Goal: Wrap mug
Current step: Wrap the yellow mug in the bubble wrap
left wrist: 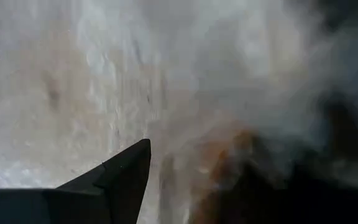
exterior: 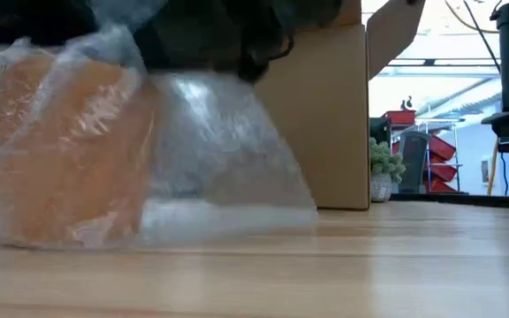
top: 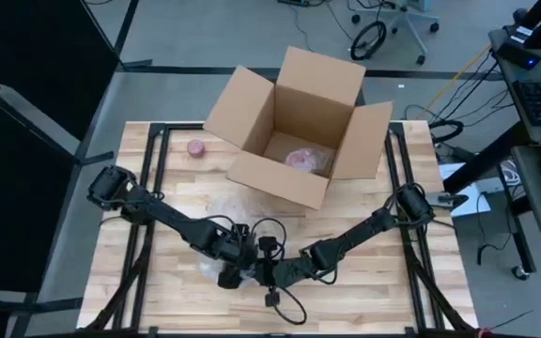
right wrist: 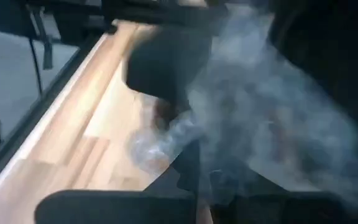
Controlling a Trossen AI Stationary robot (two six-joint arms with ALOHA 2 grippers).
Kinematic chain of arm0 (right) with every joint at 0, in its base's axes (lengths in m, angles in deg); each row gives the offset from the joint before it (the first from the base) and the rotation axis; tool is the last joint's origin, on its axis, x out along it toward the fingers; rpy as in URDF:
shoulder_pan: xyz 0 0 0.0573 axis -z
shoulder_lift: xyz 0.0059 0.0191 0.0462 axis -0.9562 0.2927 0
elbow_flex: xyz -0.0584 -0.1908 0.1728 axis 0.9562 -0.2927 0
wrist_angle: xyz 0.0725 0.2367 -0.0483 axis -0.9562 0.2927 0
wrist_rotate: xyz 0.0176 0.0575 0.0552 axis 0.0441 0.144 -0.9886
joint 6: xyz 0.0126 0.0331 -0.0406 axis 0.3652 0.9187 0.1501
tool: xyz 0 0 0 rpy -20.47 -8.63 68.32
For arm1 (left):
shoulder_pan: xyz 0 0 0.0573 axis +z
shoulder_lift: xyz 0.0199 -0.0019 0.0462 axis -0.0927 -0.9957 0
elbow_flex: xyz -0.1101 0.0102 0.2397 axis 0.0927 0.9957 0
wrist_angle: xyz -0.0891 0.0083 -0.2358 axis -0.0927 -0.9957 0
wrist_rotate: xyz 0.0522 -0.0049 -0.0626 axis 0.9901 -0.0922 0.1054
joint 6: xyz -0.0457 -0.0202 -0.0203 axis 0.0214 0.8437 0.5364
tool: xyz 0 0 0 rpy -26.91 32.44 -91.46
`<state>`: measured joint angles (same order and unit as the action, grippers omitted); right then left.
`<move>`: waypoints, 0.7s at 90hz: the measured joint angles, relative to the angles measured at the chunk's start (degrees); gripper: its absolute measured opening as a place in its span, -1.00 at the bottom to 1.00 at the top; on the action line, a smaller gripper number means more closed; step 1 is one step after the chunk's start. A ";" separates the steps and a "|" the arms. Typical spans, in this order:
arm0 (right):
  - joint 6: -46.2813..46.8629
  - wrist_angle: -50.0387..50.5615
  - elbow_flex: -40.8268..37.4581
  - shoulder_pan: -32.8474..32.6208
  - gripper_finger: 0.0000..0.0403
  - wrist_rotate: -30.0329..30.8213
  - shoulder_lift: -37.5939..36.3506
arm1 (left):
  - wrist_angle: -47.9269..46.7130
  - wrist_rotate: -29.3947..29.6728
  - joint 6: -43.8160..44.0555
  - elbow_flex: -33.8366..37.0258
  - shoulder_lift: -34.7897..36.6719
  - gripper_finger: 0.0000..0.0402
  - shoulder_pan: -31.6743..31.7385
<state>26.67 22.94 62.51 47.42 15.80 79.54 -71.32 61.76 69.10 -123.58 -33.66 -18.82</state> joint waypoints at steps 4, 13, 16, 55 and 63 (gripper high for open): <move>0.00 0.06 0.02 0.00 -1.00 0.06 -0.01 | -1.77 0.33 -0.02 -1.00 0.03 0.21 0.00; -0.02 -0.08 -0.01 0.00 -1.00 0.12 -0.01 | -4.19 0.47 -0.98 -3.09 0.03 0.21 0.01; -0.02 -0.09 -0.01 0.00 -1.00 0.14 -0.01 | -4.37 0.50 -1.59 -3.82 0.03 0.21 0.02; -0.16 -0.17 -0.04 0.11 -1.00 0.19 0.03 | -17.13 3.41 -1.49 -11.66 1.27 0.21 -2.32; -0.15 -0.17 -0.06 0.13 -1.00 0.21 0.03 | -18.87 5.96 -0.12 -12.73 3.09 0.21 -3.41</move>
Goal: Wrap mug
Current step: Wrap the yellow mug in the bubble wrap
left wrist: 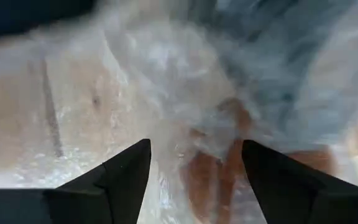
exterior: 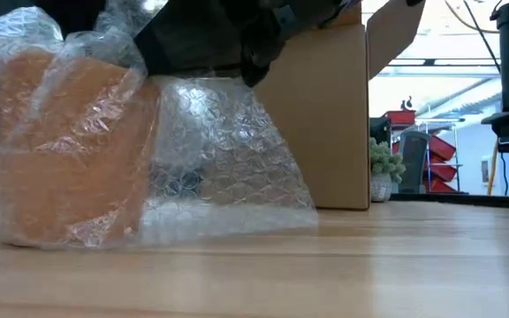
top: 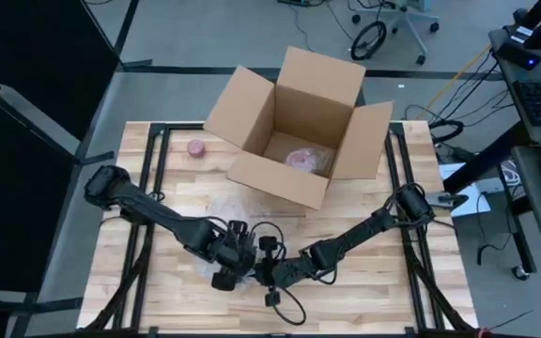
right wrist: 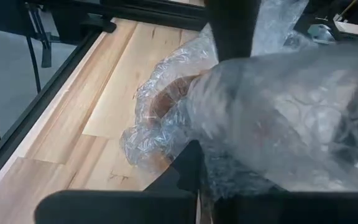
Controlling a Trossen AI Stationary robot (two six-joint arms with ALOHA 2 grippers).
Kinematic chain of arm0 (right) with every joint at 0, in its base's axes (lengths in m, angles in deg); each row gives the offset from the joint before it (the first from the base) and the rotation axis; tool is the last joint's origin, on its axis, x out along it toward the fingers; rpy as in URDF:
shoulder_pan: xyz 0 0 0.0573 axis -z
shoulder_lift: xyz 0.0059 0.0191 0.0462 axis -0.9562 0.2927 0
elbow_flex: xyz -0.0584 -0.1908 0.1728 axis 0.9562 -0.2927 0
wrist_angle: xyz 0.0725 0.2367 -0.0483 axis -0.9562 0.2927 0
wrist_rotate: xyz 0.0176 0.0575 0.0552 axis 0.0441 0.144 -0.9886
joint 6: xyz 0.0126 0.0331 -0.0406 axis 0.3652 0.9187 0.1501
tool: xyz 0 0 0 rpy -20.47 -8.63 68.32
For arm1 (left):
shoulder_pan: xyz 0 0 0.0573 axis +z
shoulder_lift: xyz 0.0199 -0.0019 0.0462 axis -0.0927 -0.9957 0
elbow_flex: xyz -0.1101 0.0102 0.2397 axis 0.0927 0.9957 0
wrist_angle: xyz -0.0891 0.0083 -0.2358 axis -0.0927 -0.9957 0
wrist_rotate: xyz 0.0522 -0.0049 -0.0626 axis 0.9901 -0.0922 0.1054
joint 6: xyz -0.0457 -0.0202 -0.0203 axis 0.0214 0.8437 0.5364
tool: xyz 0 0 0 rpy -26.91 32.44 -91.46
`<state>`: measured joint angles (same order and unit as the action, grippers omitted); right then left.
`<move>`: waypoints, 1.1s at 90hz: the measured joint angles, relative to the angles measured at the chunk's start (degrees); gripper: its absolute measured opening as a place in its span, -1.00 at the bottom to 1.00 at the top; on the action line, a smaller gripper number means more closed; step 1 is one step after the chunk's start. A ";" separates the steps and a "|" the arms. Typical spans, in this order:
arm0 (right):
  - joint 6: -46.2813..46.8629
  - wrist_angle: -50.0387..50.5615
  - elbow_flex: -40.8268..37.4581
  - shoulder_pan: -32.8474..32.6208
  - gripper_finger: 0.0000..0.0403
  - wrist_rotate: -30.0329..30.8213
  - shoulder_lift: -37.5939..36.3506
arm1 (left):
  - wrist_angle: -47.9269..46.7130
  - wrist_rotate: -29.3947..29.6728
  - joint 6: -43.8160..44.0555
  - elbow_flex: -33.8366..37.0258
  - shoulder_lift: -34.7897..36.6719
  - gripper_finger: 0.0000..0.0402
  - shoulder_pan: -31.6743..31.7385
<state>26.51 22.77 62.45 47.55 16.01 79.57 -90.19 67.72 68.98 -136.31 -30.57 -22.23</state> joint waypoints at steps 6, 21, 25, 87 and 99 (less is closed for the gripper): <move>-0.02 -0.02 0.00 0.00 -1.00 0.00 0.00 | -1.14 1.82 1.49 -0.36 1.82 0.21 -0.63; -0.02 -0.02 0.00 0.00 -1.00 0.00 0.00 | -5.65 2.68 9.46 -0.41 6.72 0.21 -1.82; -0.02 -0.02 0.00 0.00 -1.00 0.02 0.00 | -5.33 2.63 11.87 -0.18 7.30 0.21 -1.84; 0.00 -0.13 -0.04 0.09 -1.00 0.25 0.07 | 15.28 -5.97 30.54 19.18 3.62 0.21 -0.96; 0.13 -0.13 -0.04 0.24 -1.00 0.26 0.07 | 19.63 -6.35 30.04 19.21 -0.15 0.21 0.13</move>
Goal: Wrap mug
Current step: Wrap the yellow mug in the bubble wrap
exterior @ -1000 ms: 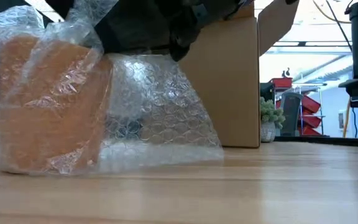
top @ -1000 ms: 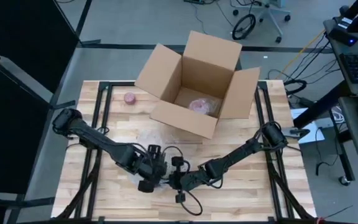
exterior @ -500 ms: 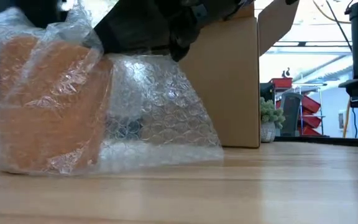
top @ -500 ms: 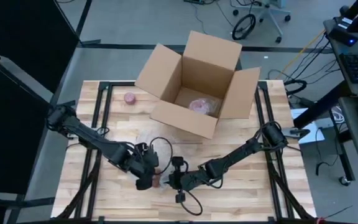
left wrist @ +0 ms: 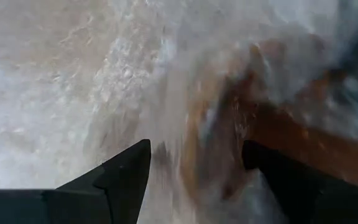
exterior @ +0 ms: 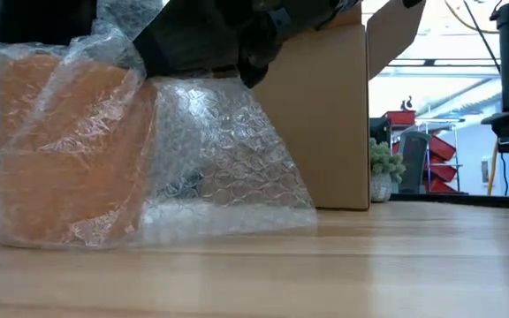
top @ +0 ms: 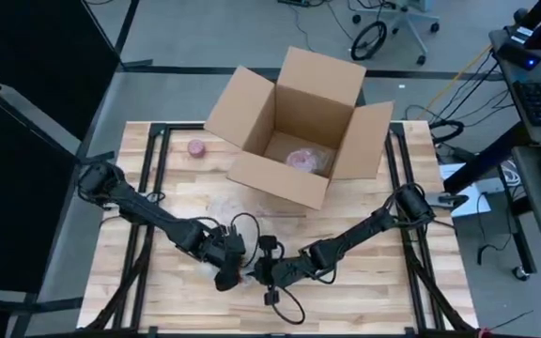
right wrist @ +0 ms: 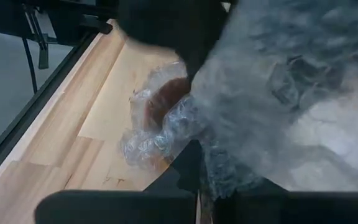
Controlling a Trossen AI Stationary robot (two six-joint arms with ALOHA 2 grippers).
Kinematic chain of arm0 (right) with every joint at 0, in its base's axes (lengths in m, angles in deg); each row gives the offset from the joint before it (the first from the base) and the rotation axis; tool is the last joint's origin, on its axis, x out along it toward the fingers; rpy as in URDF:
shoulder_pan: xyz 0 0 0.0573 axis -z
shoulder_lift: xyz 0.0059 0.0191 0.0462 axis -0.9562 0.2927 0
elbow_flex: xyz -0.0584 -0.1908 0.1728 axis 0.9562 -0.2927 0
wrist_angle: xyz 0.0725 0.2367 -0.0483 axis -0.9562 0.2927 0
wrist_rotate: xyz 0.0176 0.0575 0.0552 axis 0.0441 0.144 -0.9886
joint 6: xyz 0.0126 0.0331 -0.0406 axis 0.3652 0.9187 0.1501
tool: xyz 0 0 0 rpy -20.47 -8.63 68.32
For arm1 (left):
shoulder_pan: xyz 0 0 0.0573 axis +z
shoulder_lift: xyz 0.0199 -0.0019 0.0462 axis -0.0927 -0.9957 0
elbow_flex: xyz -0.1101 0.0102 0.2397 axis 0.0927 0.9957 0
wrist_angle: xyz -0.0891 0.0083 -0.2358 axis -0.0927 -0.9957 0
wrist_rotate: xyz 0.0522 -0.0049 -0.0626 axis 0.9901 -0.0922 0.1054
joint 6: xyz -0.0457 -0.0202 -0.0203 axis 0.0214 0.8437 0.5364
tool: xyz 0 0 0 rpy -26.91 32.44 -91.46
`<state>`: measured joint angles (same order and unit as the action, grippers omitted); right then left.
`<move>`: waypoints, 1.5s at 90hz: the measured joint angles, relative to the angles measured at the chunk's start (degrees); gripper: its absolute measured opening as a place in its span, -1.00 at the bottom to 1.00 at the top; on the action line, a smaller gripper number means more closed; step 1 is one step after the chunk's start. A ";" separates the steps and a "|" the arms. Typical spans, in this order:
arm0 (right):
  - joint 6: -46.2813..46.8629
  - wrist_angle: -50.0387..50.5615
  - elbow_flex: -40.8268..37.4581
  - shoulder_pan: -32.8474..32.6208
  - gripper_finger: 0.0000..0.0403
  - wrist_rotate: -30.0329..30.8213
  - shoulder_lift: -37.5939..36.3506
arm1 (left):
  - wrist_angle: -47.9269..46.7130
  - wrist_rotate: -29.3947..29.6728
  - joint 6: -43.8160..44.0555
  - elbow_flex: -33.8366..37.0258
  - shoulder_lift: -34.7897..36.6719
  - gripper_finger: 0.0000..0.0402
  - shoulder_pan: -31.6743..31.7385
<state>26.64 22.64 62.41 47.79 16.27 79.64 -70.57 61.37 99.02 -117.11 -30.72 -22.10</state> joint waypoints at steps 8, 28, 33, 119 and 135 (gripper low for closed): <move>0.05 -0.04 0.00 0.07 -1.00 0.04 0.00 | 1.43 -0.57 0.01 0.03 -2.20 0.20 0.78; 0.00 0.00 0.00 0.07 -1.00 0.07 0.00 | 1.46 -1.97 -1.06 -0.10 -5.51 -0.12 1.26; -0.10 0.00 0.00 0.07 -1.00 0.07 0.00 | 1.66 -1.93 -1.42 -0.14 -5.66 -0.24 1.24; -0.17 0.07 -0.02 0.04 -1.00 -0.14 -0.04 | 1.43 -3.55 -7.86 -2.51 -6.16 -0.09 1.76; -0.17 0.13 -0.02 0.04 -1.00 -0.13 -0.07 | -2.33 -2.16 -7.71 -4.79 -4.84 0.18 1.83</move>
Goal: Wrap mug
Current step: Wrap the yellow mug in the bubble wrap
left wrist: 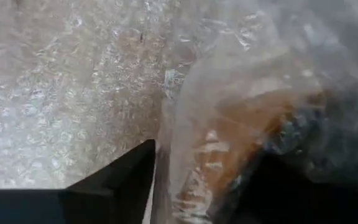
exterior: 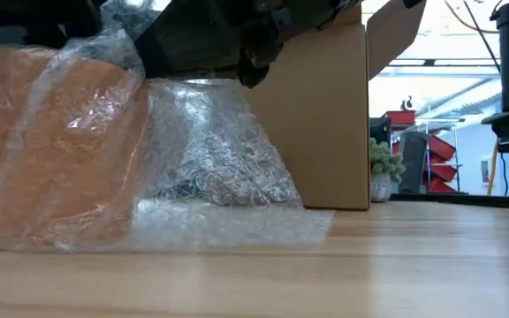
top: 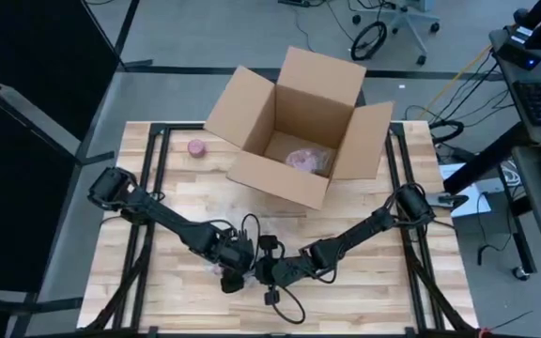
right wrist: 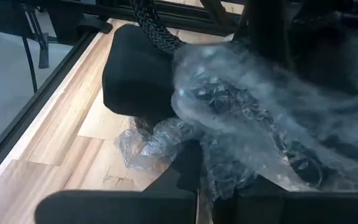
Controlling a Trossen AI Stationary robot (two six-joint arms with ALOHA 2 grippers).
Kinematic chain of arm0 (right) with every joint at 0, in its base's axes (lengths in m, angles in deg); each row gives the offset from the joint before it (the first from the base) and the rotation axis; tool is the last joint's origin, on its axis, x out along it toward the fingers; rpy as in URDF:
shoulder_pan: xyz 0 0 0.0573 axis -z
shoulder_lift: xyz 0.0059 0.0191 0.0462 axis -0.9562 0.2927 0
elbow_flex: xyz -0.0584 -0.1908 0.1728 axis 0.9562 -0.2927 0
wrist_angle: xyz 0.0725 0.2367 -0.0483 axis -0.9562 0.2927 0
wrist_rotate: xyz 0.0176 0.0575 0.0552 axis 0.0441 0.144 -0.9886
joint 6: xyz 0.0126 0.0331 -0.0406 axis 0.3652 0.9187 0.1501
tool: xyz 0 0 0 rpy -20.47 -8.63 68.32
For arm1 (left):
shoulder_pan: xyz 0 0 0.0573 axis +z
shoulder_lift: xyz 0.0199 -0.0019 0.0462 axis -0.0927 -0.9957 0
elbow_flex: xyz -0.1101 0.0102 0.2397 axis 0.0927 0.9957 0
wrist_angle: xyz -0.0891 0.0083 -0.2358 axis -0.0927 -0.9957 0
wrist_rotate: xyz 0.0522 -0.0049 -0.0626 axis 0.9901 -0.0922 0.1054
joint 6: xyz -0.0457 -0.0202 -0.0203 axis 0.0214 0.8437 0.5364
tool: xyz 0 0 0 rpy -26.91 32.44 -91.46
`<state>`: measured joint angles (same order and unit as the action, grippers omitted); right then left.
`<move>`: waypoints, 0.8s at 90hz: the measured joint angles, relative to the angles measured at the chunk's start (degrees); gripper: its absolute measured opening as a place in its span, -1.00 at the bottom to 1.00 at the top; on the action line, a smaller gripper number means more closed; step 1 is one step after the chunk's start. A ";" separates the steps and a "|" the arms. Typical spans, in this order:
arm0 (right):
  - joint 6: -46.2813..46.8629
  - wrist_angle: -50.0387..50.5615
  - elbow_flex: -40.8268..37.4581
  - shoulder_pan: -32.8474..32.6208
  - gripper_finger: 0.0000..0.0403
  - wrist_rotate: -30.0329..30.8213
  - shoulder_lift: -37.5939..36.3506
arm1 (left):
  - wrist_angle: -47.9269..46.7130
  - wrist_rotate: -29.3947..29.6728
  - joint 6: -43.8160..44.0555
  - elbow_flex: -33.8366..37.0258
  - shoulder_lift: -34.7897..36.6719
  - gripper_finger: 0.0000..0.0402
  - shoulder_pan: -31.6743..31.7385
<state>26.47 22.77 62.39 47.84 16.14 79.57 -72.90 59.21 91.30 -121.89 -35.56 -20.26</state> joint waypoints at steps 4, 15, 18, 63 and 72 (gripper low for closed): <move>-0.02 0.03 -0.01 0.00 -1.00 0.09 0.00 | -1.66 1.47 -0.38 -0.80 0.91 0.20 -0.04; -0.13 0.00 0.00 0.02 -1.00 -0.09 0.00 | -4.89 3.74 -1.89 -3.55 4.06 0.23 -0.06; -0.17 0.00 0.00 0.02 -1.00 -0.07 0.00 | -6.46 4.03 -1.94 -4.27 4.73 0.23 -0.07; 0.02 0.31 0.00 0.02 -1.00 0.00 0.00 | -19.44 5.13 3.43 -9.76 10.88 0.24 -1.50; 0.02 0.31 0.00 0.04 -1.00 0.02 0.00 | -23.01 5.18 7.95 -9.57 10.88 0.24 -2.44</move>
<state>26.49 23.07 62.39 47.88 16.16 79.57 -95.91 64.38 99.25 -131.46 -24.68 -22.71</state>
